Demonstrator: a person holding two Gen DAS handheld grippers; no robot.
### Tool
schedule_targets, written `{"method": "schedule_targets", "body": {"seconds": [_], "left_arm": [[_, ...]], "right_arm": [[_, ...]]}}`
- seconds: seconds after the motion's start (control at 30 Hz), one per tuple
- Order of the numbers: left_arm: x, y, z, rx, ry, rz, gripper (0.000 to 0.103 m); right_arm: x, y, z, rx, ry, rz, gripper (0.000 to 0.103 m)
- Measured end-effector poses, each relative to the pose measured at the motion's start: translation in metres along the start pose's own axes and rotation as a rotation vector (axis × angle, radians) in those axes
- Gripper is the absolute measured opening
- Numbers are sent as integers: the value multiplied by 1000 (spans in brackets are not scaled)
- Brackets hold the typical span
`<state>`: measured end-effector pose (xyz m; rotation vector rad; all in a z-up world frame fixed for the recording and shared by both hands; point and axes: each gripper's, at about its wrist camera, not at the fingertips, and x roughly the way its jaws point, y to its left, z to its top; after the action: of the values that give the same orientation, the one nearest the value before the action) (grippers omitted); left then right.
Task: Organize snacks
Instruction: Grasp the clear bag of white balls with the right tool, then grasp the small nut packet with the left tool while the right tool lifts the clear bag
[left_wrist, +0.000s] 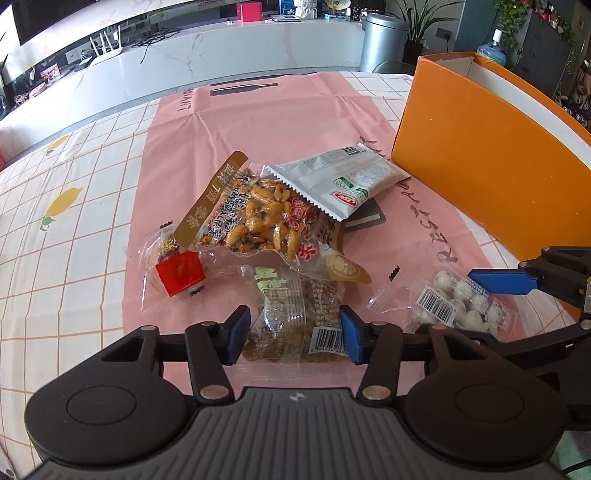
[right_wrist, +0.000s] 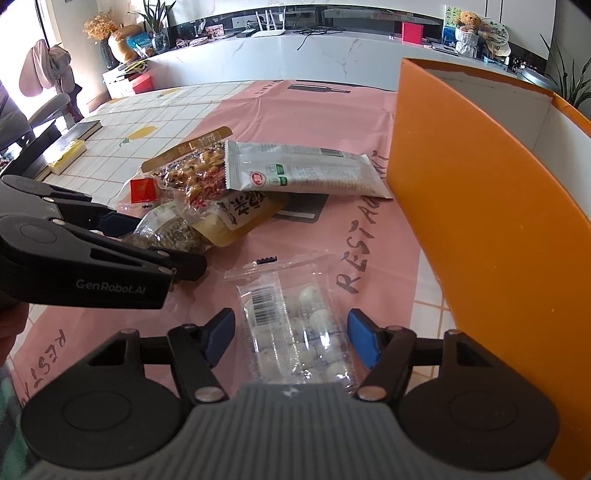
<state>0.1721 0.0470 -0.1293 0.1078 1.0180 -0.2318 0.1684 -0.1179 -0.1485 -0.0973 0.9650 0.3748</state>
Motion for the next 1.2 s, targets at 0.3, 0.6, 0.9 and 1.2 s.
{"method": "schedule_targets", "body": {"seconds": [0.3,0.6,0.9,1.2], "left_arm": [[-15,1,-11,-52,33,-16,52],[-55,-8,-21,-57,-12,-26,52],[-100,-23,-14,-32,-97,-34,52],[-136,-71,17,57,-196,-127,52]], "right_arm": [[-5,0,-1,13,-8,7,54],[-29,-8,-7,130,-26,100,53],[-84,-7,-16,167,-117,108,52],[-164,-35,-10,146,-239,37,52]]}}
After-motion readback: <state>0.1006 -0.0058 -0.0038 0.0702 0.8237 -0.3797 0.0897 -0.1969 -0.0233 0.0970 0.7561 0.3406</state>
